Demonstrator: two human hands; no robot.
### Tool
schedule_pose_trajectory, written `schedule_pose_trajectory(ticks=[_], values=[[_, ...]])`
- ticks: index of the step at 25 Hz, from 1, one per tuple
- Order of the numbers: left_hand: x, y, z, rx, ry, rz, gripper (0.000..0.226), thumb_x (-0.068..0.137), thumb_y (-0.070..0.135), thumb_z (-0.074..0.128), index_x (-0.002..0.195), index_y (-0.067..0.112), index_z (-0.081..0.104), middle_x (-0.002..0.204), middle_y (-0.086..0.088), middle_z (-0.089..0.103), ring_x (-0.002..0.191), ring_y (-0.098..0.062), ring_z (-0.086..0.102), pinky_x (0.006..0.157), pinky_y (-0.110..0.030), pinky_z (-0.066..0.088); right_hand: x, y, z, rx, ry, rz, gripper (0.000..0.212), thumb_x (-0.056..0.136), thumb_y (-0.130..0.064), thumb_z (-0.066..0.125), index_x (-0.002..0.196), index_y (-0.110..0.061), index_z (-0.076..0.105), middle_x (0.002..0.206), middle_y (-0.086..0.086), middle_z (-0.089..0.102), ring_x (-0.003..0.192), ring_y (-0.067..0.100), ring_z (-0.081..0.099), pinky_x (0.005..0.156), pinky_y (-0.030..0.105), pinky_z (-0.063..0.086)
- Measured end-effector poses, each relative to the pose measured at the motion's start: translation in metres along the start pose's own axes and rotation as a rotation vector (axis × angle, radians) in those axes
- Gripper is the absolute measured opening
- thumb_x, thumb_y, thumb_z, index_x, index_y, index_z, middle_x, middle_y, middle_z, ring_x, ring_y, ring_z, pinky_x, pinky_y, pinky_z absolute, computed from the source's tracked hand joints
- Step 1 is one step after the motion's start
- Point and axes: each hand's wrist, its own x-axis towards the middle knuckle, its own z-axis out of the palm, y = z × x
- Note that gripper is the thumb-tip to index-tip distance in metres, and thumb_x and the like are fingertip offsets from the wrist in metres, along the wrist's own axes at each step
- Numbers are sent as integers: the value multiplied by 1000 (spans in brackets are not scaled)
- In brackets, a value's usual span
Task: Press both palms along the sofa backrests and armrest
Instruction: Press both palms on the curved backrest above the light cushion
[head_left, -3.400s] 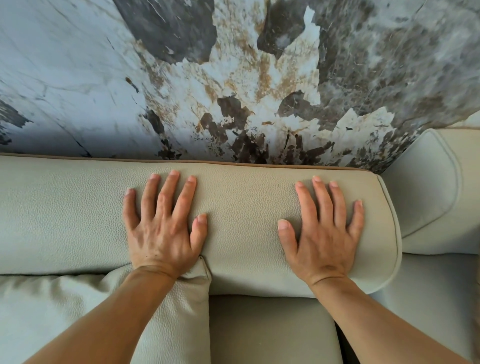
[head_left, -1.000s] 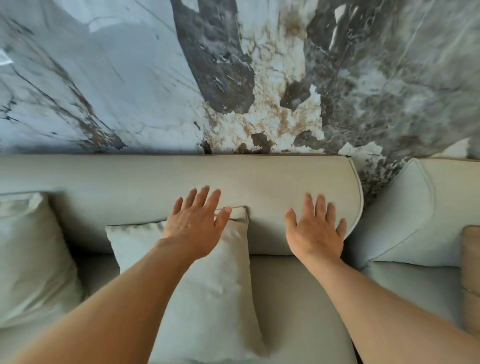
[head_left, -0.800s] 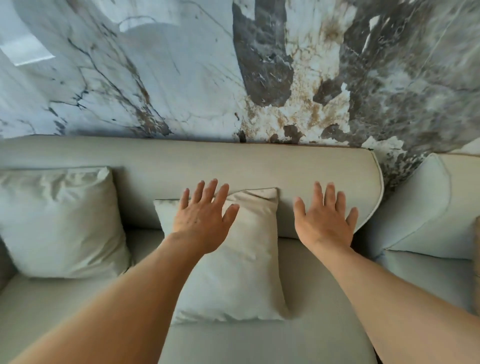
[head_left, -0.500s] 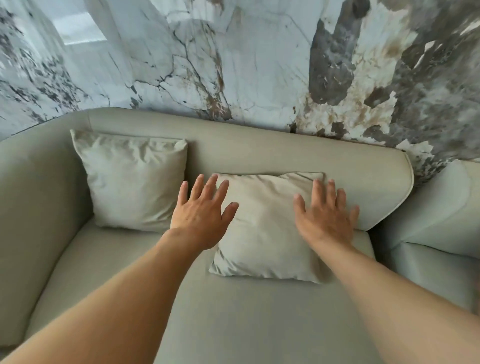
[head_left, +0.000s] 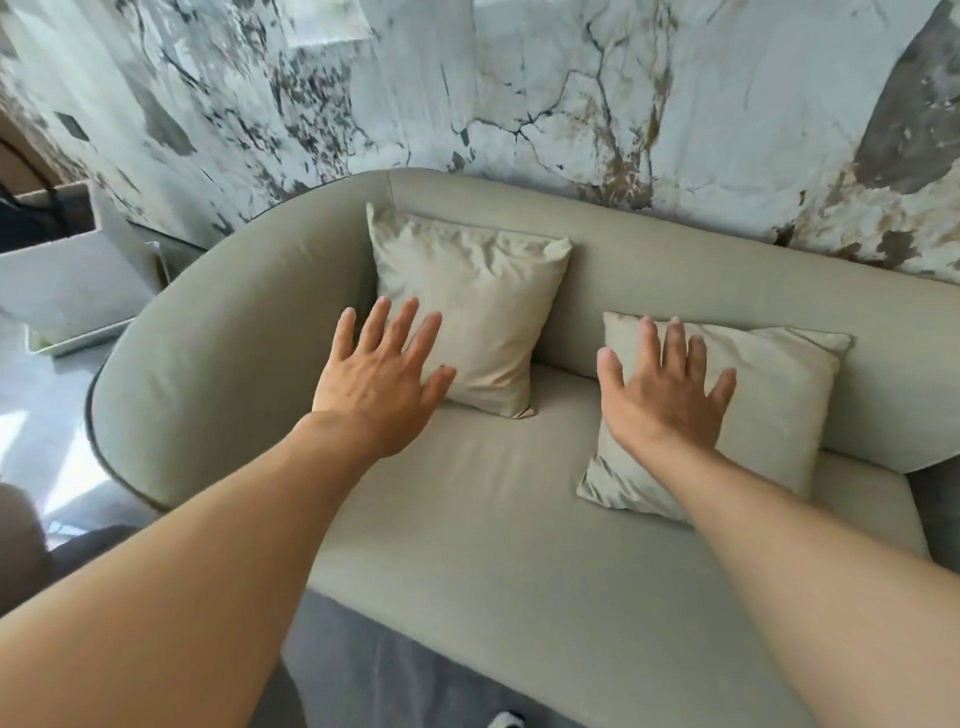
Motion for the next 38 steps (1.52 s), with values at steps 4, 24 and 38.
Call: schedule_pose_trajectory(ticks=[4, 24, 38], values=[[32, -48, 3, 41, 29, -38, 66, 93, 57, 11, 151, 27, 2, 162, 0, 1, 147, -24, -7, 117, -47, -8, 24, -49, 31, 16, -24, -19, 69, 91, -62, 14, 152, -30, 7, 162, -1, 0, 147, 20, -4, 113, 55, -6], [333, -135, 94, -63, 79, 33, 70, 89, 64, 2, 150, 31, -6, 162, 0, -4, 147, -23, -12, 116, -47, -14, 262, -171, 101, 24, 7, 102, 76, 85, -71, 4, 151, -34, -4, 162, -4, -9, 146, 17, -13, 112, 54, -12], [485, -160, 204, -207, 95, 92, 70, 88, 68, 6, 151, 38, 1, 162, 2, 3, 147, -21, -9, 117, -48, -11, 384, -197, 203, -4, 91, 161, 73, 85, -70, 3, 149, -37, -9, 160, -7, -16, 144, 15, -20, 115, 55, -9]])
